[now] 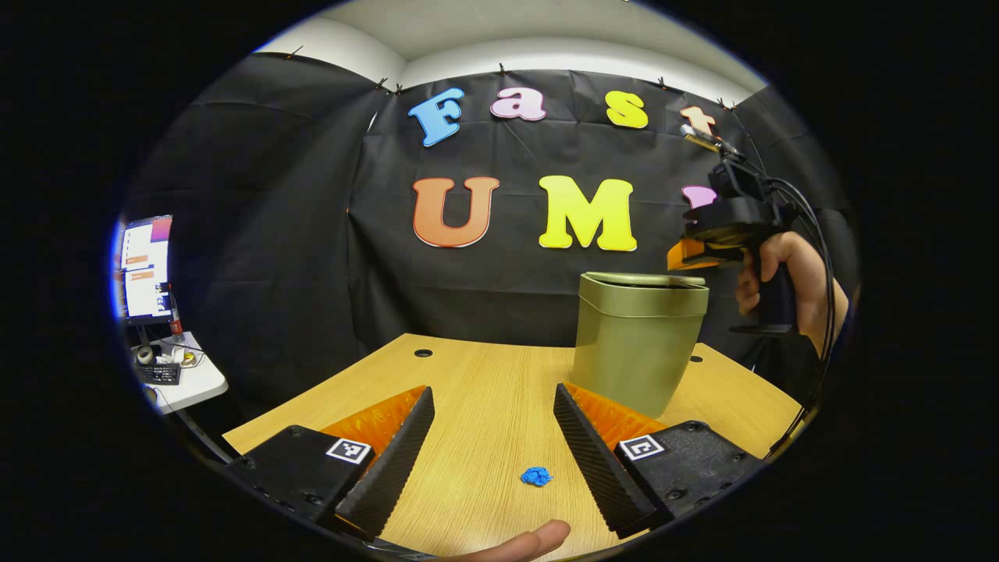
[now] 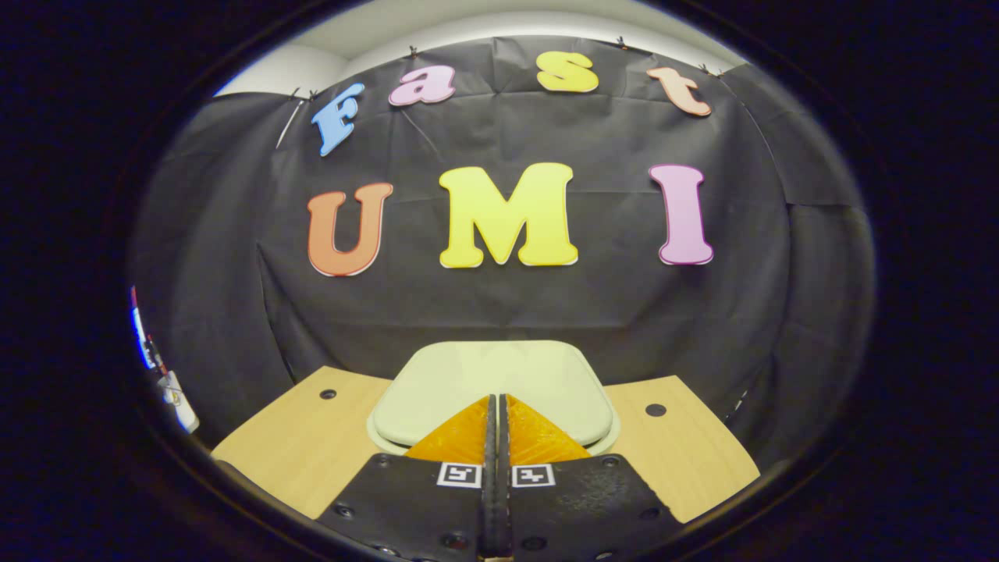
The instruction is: Press the lid of the desktop garbage bin to open it, pick up the crumpled paper on the desktop and throw it into the bin, then pick up the pop can on the desktop and drop it into the bin, and finally close the garbage bin lid.
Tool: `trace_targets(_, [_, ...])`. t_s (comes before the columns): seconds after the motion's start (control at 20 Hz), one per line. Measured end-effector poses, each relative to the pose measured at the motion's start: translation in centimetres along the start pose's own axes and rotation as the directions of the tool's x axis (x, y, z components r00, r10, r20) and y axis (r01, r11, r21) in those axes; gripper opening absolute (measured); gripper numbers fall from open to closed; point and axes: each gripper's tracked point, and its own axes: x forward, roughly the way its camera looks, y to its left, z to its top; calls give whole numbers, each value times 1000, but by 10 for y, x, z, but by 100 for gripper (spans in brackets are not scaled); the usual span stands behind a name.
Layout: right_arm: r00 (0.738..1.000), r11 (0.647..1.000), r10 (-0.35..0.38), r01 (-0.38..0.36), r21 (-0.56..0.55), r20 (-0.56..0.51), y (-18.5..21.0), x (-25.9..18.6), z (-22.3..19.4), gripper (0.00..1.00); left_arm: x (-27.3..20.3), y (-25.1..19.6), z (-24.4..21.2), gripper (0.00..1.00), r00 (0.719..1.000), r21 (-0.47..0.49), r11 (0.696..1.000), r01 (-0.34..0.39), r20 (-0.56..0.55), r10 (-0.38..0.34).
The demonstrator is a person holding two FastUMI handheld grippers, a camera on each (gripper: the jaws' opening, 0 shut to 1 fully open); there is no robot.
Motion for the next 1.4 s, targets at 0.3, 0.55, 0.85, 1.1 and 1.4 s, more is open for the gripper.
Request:
trace_targets(0.3, [993,997,61,-57,-43,102,-1,-52,14,0,4,1,-5,99,1000,-13,1000,-12,-16,12])
trace_targets(0.55, [974,993,104,-93,-67,200,0,-113,10,0,12,3,-13,99,999,-1,1000,-18,-40,18])
trace_targets(0.85, [949,986,80,-29,-166,304,-18,-182,-18,0,17,9,-18,99,997,-22,998,-58,-56,56])
trace_targets(1.1, [948,979,100,-40,-199,303,-14,-211,-55,31,19,2,-21,99,997,-12,999,-47,-54,47])
trace_targets(1.4, [963,980,134,-92,-179,235,-18,-231,-102,75,23,-7,-22,99,999,-33,999,-12,-50,11])
